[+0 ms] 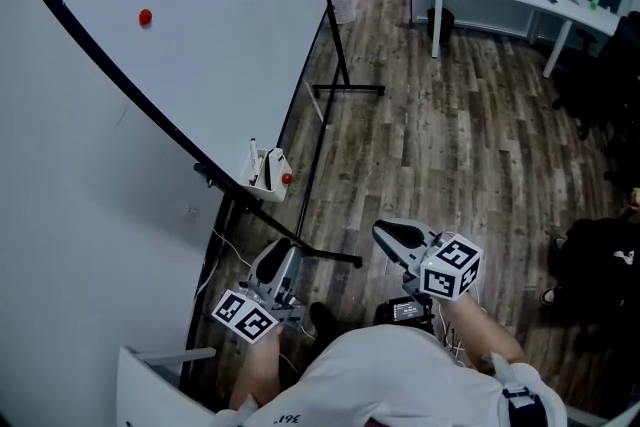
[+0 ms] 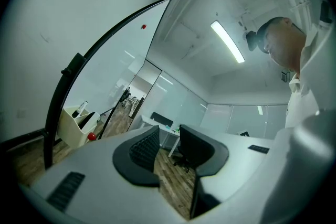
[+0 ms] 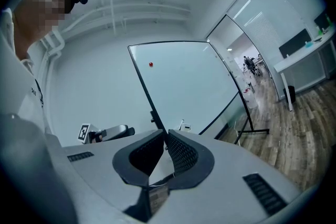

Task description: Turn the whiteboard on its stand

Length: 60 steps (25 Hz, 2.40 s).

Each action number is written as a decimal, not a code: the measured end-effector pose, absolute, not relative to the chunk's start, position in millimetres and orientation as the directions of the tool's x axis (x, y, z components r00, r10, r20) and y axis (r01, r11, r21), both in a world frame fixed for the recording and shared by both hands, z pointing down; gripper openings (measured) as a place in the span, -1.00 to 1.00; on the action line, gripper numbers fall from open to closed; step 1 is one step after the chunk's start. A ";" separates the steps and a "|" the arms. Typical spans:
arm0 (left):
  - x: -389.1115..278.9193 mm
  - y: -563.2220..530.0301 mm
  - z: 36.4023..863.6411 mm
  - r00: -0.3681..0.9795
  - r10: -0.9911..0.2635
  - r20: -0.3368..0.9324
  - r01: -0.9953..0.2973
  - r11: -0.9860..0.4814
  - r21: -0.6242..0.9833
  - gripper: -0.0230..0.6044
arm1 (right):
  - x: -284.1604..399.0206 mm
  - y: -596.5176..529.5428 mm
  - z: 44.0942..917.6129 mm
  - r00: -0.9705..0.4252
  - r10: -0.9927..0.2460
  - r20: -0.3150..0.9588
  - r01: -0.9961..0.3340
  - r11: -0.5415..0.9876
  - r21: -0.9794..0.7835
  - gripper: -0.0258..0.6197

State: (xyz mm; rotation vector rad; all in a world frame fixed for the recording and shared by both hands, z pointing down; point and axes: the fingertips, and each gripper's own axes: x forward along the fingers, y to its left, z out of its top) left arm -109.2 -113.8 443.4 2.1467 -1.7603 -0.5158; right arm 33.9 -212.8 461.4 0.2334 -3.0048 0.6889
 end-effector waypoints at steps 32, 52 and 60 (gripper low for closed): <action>-353.2 -115.9 439.0 0.132 -0.991 -0.024 -0.966 -0.134 0.222 -0.35 | -148.3 -171.6 457.8 -0.947 -0.302 0.109 -0.320 0.864 -0.388 -0.83; -376.3 -182.3 413.2 0.129 -0.991 -0.028 -0.986 -0.131 0.099 -0.14 | -138.1 -171.4 459.1 -0.911 -0.395 0.116 -0.408 0.834 -0.371 -0.83; -375.8 -208.6 412.0 0.150 -0.988 -0.022 -0.984 -0.151 0.095 -0.14 | -136.6 -173.9 462.5 -0.901 -0.415 0.122 -0.429 0.822 -0.373 -0.83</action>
